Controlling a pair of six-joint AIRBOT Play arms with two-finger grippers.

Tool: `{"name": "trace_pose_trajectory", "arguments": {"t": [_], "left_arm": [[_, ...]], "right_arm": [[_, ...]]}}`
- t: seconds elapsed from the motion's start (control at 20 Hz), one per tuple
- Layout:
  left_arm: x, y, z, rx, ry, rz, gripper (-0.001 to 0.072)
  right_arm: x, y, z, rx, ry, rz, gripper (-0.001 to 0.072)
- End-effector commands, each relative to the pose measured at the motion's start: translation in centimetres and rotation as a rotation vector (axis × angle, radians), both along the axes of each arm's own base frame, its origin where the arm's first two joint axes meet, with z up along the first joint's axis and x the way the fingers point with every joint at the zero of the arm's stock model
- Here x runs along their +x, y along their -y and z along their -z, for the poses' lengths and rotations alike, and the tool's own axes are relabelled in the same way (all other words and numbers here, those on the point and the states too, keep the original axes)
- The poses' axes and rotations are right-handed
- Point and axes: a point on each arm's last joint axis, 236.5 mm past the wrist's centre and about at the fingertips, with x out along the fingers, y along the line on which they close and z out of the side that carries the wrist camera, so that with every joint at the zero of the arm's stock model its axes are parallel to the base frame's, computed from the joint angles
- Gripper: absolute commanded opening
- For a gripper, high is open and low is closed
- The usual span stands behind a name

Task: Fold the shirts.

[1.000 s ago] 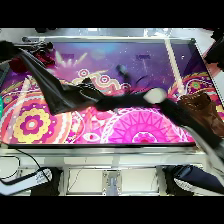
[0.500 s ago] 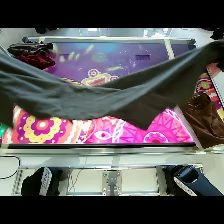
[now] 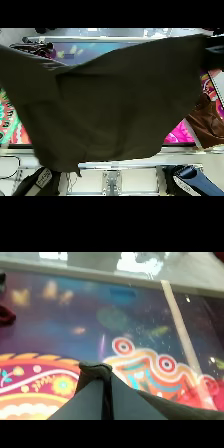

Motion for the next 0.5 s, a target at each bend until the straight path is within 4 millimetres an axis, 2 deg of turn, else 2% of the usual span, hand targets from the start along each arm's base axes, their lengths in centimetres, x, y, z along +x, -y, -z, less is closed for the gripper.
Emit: {"name": "trace_pose_trajectory", "arguments": {"t": [0.0, 0.1, 0.25, 0.35, 0.45], "left_arm": [[7.6, 0.8, 12.0, 0.026, -0.285, 0.080, 0.0008], [13.1, 1.3, 17.5, 0.111, -0.318, 0.062, 0.0008], [19.9, 2.6, 24.1, 0.151, -0.296, 0.005, 0.0008], [22.6, 3.5, 27.5, 0.132, -0.289, -0.018, 0.0010], [24.1, 4.0, 29.3, 0.126, -0.272, -0.029, 0.0015]], "right_arm": [[8.7, 3.2, 10.7, 0.138, -0.248, 0.081, 0.0005], [12.7, 4.5, 16.0, 0.288, -0.342, 0.070, 0.0006], [16.9, 5.8, 23.5, 0.369, -0.443, 0.091, 0.0007], [19.1, 5.8, 27.4, 0.390, -0.464, 0.109, 0.0009], [21.2, 5.9, 28.7, 0.438, -0.421, 0.127, 0.0011]]}}
